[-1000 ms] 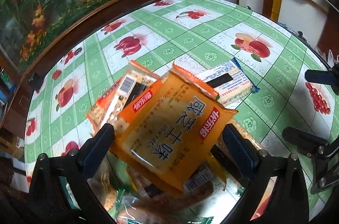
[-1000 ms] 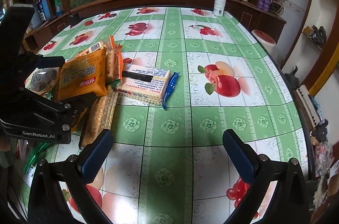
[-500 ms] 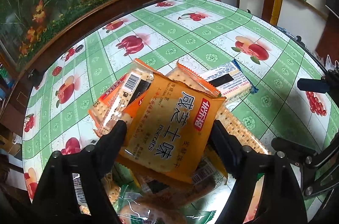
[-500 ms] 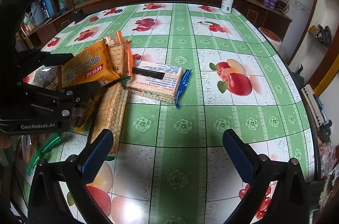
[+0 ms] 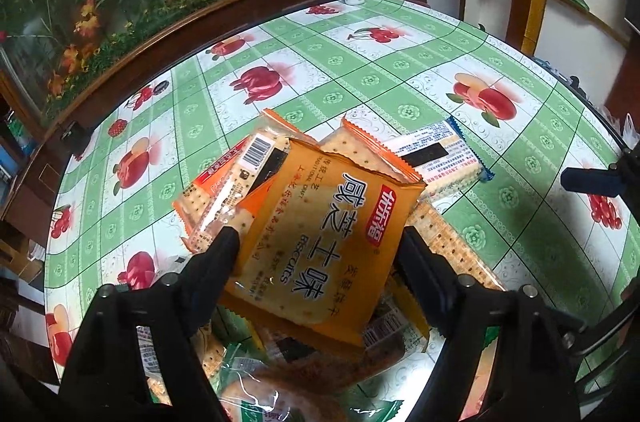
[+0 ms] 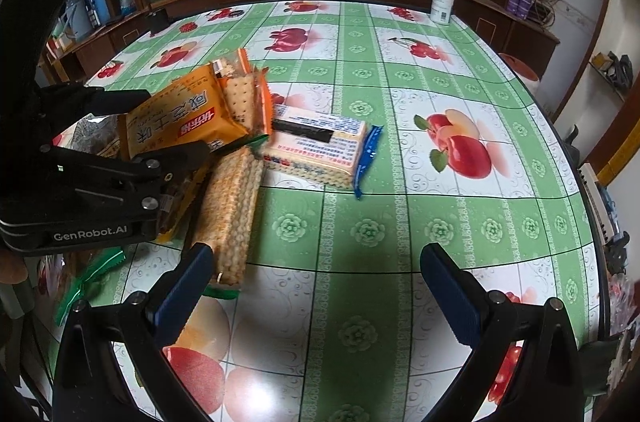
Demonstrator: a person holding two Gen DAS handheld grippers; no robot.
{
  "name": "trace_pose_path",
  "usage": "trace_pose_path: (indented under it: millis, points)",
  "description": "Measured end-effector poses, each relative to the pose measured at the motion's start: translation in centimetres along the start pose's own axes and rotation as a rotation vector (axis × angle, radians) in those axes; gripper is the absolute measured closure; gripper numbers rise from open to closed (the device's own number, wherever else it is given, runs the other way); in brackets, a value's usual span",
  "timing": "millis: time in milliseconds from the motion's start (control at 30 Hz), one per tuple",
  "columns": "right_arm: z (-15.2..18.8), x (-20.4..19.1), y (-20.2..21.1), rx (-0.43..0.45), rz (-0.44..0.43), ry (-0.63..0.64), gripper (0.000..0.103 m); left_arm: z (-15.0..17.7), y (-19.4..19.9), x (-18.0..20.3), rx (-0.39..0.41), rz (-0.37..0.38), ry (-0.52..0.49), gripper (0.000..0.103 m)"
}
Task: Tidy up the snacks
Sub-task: 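Grasp the long cracker sleeve with the right gripper while the left holds the orange pack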
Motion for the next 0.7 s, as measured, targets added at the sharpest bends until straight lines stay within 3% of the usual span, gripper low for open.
trace_pose_path:
  millis: [367,700]
  points:
    - [-0.2,-1.3,0.0,0.001,-0.007,0.024,0.001,0.4,1.1,-1.7,0.015,-0.036,0.083,0.024]
    - [0.1,-2.1,0.5,-0.001,-0.001,0.028,0.001,1.1,4.7,-2.5,0.073,-0.083,0.17,0.024]
Point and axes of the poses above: each gripper's, at about its wrist camera, not at the fingertips, and y roughly against the way its jaws point, x to its right, z to its underside, the point moved 2 cm from there along -y, roughly the way its jaws point, and after that the axes turned 4 degrees about -y, right-handed, at the moved point
